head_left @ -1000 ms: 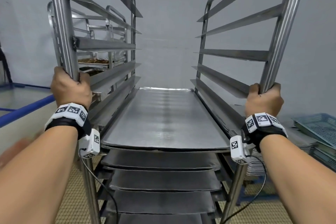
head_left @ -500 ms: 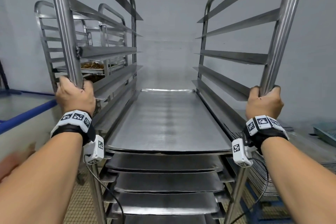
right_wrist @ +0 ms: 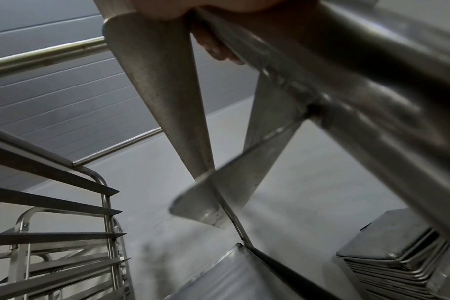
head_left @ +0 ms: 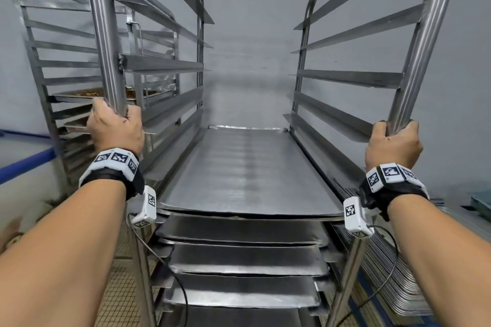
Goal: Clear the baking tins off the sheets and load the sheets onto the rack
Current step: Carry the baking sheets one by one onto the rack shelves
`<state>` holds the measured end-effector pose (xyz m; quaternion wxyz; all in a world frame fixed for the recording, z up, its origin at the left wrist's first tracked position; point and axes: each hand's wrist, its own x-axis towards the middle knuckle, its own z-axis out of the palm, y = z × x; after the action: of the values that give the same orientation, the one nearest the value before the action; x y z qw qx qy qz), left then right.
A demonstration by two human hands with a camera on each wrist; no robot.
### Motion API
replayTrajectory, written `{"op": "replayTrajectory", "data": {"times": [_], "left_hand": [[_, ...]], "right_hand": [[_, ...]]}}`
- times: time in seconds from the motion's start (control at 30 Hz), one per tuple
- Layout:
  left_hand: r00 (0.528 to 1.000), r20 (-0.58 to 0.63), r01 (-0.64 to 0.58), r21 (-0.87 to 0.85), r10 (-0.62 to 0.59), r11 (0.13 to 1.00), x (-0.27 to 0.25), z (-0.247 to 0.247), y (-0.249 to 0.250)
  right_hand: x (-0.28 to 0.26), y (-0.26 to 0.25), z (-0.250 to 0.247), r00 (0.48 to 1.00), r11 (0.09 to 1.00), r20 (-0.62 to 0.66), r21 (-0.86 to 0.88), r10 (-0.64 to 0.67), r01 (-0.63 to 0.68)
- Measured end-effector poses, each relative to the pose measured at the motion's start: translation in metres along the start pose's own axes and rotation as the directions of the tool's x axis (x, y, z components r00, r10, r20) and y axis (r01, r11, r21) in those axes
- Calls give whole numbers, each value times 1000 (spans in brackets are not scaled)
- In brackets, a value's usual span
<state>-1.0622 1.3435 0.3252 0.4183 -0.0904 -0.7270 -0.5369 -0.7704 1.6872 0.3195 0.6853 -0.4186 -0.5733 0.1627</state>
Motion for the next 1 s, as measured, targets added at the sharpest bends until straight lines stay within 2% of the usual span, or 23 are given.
{"op": "replayTrajectory", "data": {"times": [0.27,0.73,1.0], "left_hand": [[999,34,-10,-95,13,995,29,95,-18],[997,76,43,-121,-34,992,59,229,-29],[994,97,67,-76,-60,995,71,310,-29]], "right_hand": [[24,21,83,999,1000,26,14,27,-27],[65,54,206,1000,1000,21,20,10,-11],[97,79,282,1000,1000,21,25,12,-13]]}}
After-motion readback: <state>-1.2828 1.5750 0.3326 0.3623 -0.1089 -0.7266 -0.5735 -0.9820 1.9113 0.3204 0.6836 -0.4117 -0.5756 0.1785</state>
